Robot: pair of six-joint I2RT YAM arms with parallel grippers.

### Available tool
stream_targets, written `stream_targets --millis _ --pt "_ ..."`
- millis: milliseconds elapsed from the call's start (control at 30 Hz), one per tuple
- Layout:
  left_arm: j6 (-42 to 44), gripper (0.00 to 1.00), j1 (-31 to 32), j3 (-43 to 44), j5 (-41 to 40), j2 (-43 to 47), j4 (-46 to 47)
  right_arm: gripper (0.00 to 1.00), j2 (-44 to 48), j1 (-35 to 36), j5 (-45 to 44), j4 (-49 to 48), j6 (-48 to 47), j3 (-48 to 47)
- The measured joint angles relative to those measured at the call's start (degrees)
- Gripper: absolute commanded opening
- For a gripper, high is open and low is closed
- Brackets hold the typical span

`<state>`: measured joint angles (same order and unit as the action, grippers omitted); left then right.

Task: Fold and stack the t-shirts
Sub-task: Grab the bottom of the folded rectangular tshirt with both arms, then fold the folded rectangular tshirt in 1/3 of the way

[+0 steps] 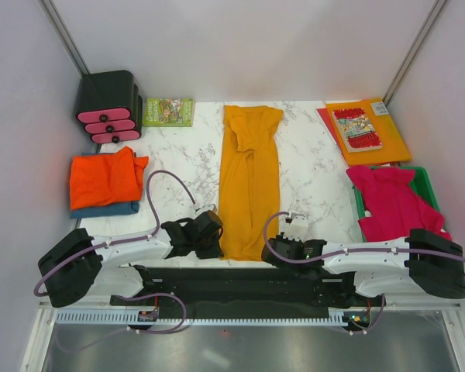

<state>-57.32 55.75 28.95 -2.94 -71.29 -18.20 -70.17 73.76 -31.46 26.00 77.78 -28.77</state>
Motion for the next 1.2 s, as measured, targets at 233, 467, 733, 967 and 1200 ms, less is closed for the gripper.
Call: stream_targets --millis 233,467,733,967,1200 --pt "-0.02 0.02 0.61 -0.11 -0.7 0.59 -0.61 0.0 1.42 0.68 -0.55 2.58 1.53 -0.02" --pt "-0.02 0.02 5.11 -0.35 -5.6 6.16 -7.17 0.0 -1.16 10.62 -7.34 11.76 3.19 -7.37" --pt "-1.31 0.02 9.25 0.63 -11.32 13.38 -15.19 0.0 -5.55 19.12 -15.45 20.7 8.15 -16.02" --pt "-2.62 0.02 9.64 3.41 -14.67 17.51 -20.02 0.0 -5.07 20.7 -20.39 28.26 13.42 -17.99" --pt "-1.9 0.02 9.64 12.33 -18.99 14.99 -22.56 0.0 -2.34 18.27 -24.63 32.15 13.46 -20.68"
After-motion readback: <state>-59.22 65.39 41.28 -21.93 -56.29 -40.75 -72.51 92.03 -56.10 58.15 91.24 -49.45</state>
